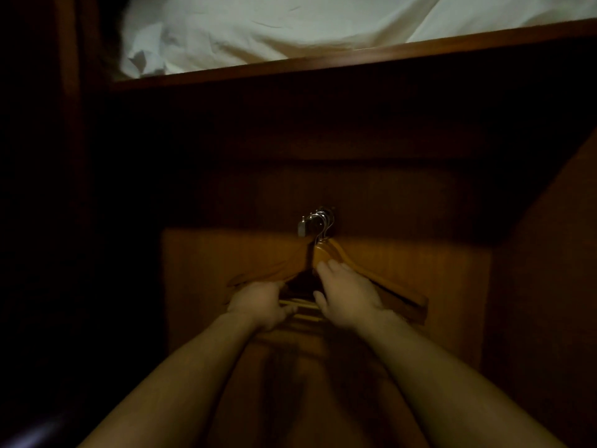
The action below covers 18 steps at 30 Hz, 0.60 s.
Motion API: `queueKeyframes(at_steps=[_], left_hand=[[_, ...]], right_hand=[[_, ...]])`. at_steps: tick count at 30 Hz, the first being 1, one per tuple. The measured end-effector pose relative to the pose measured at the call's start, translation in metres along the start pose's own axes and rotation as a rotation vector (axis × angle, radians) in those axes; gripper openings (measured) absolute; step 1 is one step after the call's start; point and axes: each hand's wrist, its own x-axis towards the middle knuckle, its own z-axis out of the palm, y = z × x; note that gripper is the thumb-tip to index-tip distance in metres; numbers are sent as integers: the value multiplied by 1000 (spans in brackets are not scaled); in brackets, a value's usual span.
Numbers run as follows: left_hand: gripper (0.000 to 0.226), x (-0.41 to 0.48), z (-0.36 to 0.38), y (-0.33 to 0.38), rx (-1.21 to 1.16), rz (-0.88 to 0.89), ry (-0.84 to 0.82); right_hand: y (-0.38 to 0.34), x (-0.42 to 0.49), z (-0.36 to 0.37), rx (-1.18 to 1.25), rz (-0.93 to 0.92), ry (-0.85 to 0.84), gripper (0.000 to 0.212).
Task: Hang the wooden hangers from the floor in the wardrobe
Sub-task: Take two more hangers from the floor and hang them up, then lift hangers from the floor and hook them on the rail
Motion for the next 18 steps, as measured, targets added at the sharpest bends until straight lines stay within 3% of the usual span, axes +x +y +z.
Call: queueKeyframes(at_steps=[4,12,18], left_hand=[[51,-21,-16,-28,31,-66,-20],[79,-84,-49,-110,120,-273,-31],[76,-133,-61,-145,141,-412,18]], right_hand=[[-37,8,2,34,-12,-130,38],[-128,22,17,93,-132,-249,57],[-191,26,19,141,-328,-283,64]])
